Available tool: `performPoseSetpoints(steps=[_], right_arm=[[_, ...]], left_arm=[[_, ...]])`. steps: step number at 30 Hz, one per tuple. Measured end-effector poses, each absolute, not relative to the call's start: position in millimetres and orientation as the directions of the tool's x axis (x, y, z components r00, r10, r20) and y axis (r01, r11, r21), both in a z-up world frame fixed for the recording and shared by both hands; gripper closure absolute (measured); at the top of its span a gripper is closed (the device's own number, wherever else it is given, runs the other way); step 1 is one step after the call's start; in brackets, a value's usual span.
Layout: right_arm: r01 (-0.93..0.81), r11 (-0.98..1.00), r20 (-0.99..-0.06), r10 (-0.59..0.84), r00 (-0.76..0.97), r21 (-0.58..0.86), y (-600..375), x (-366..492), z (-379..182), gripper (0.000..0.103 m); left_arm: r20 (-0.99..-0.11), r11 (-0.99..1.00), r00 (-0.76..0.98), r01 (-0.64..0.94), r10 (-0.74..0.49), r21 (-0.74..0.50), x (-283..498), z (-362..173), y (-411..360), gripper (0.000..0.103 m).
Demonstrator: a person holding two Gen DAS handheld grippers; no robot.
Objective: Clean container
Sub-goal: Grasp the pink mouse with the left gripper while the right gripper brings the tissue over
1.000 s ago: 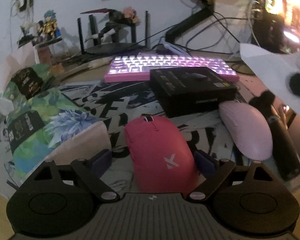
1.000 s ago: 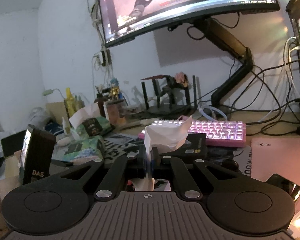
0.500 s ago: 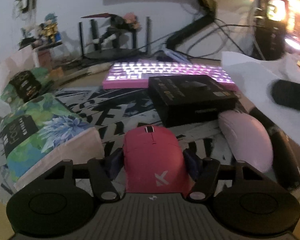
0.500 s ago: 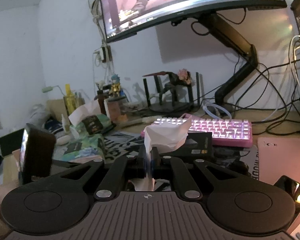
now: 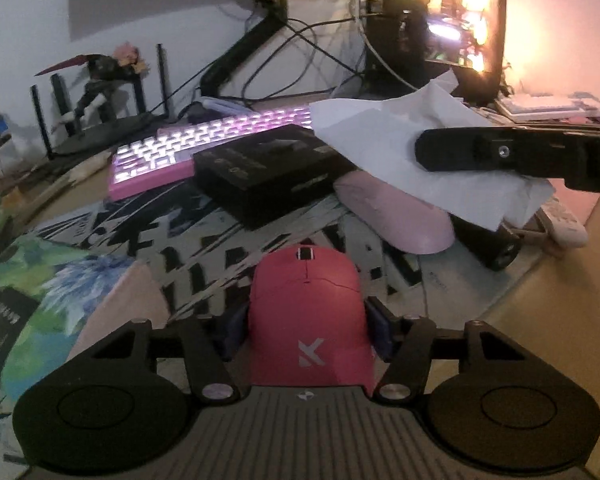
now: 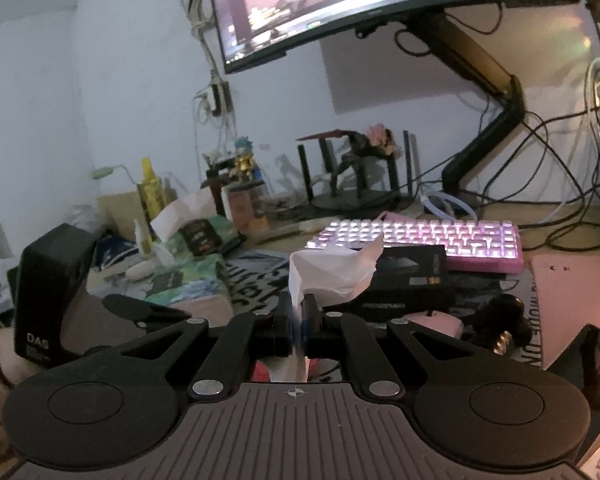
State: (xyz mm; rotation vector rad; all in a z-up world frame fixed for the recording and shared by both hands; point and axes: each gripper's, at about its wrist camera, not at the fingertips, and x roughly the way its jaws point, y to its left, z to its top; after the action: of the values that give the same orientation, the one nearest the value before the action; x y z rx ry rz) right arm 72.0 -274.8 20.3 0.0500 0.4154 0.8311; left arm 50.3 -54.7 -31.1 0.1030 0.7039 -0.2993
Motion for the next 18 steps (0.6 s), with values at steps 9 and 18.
performPoseSetpoints(steps=[9, 18], right_arm=[[-0.701, 0.691, -0.375, 0.706, 0.601, 0.176, -258.9, 66.6, 9.9, 0.097], [-0.688, 0.707, -0.416, 0.681, 0.603, 0.161, -249.8, 66.5, -2.4, 0.097]], left_arm=[[-0.611, 0.955, 0.758, 0.295, -0.226, 0.014, 37.1, -33.6, -58.8, 0.044], [-0.607, 0.954, 0.767, 0.296, -0.209, 0.046, 37.4, -32.3, -61.8, 0.044]])
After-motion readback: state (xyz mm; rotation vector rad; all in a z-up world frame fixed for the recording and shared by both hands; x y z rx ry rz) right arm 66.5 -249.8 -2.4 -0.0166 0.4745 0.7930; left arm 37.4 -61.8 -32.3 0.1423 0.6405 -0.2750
